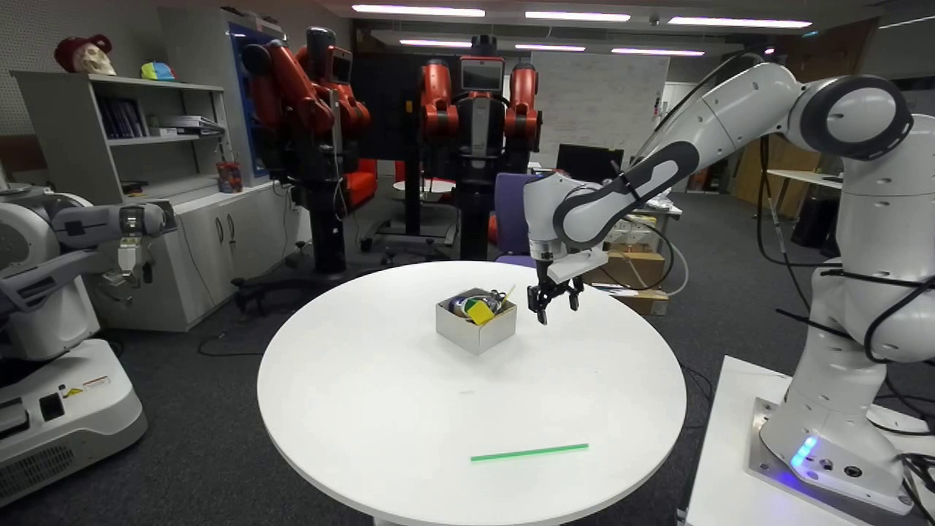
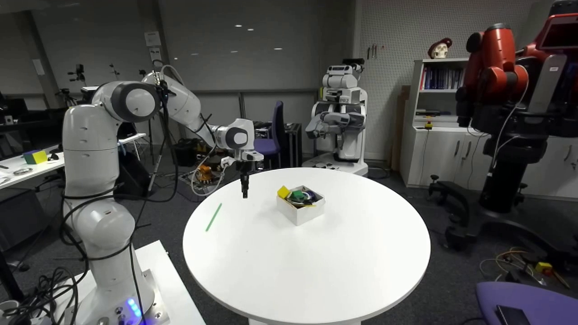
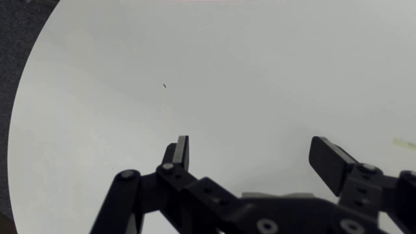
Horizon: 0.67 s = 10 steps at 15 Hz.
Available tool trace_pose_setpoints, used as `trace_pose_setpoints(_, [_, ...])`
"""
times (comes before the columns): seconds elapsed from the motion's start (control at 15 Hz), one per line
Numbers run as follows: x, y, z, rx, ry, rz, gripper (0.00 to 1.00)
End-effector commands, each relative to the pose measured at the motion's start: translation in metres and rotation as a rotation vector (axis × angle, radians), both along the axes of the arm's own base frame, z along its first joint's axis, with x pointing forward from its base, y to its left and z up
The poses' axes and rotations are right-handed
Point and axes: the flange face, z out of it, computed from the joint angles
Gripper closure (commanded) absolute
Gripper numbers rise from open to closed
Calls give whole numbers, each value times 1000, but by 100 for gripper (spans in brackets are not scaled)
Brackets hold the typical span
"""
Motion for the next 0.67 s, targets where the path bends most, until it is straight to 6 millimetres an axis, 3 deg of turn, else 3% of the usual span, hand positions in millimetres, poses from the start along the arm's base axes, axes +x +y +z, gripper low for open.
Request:
trace_pose_setpoints(0.0, [-36,3,8,35,-26,122,0])
trace_pose_setpoints(0.27, [-59,12,8,60,-25,224,0])
trace_pose_setpoints(0.33, [-40,19,-2,42,-4,174,0])
trace_pose_setpoints(0.6, [-51,19,1,46,-3,200,0])
